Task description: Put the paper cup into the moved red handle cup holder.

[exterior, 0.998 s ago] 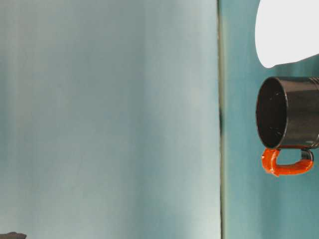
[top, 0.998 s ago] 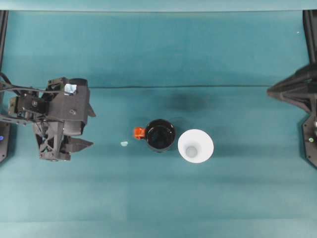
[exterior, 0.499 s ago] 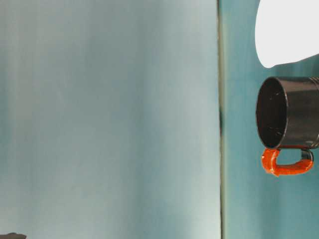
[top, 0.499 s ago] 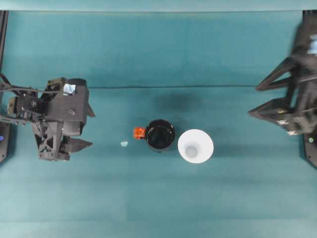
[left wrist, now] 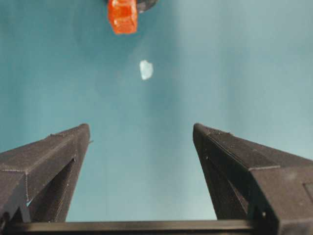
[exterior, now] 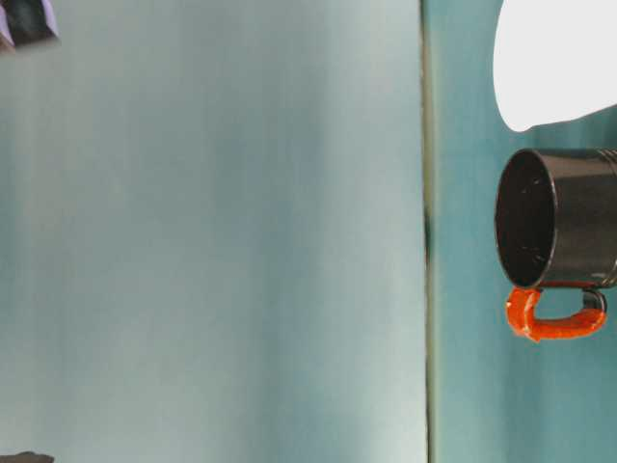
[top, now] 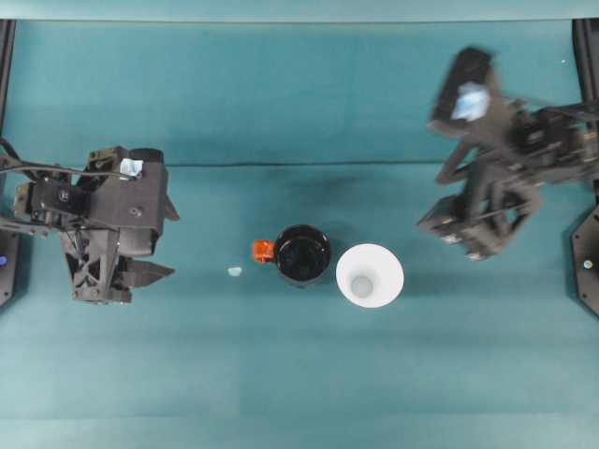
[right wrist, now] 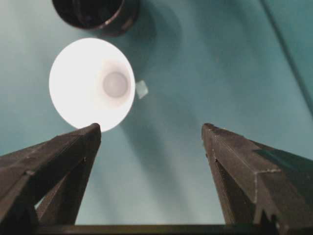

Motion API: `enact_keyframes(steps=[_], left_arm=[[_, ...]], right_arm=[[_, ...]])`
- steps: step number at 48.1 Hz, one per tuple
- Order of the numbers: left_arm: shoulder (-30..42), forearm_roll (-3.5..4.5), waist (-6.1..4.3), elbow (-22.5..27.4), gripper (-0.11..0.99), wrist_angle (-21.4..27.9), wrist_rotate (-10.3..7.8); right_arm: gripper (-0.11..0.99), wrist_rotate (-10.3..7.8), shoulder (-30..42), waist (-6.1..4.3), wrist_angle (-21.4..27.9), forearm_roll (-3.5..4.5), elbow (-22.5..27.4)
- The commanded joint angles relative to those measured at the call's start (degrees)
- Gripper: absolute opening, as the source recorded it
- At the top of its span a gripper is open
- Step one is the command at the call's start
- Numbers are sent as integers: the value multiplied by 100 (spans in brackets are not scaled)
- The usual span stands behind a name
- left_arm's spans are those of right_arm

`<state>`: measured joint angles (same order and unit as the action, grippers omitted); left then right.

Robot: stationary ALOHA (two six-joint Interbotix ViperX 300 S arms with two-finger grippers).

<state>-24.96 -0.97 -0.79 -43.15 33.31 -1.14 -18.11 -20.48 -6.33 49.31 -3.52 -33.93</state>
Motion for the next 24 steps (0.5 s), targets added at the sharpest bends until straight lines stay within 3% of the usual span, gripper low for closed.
enact_keyframes(steps=[1,6,11,24], left_arm=[[-79,-9,-18,44,92,-18,26],[-79,-9,-18,26,92,-18,44],[-79,-9,-26,26,92,-18,44],[-62,-9,-18,26,92,-9,44]], right_arm=[[98,-62,791,167,-97,-18,167],[98,-62,1178,334,-246,-18,167],[98,-62,1450,404,-466,-18,158],[98,-70,1986,352,-1116,-9,26]])
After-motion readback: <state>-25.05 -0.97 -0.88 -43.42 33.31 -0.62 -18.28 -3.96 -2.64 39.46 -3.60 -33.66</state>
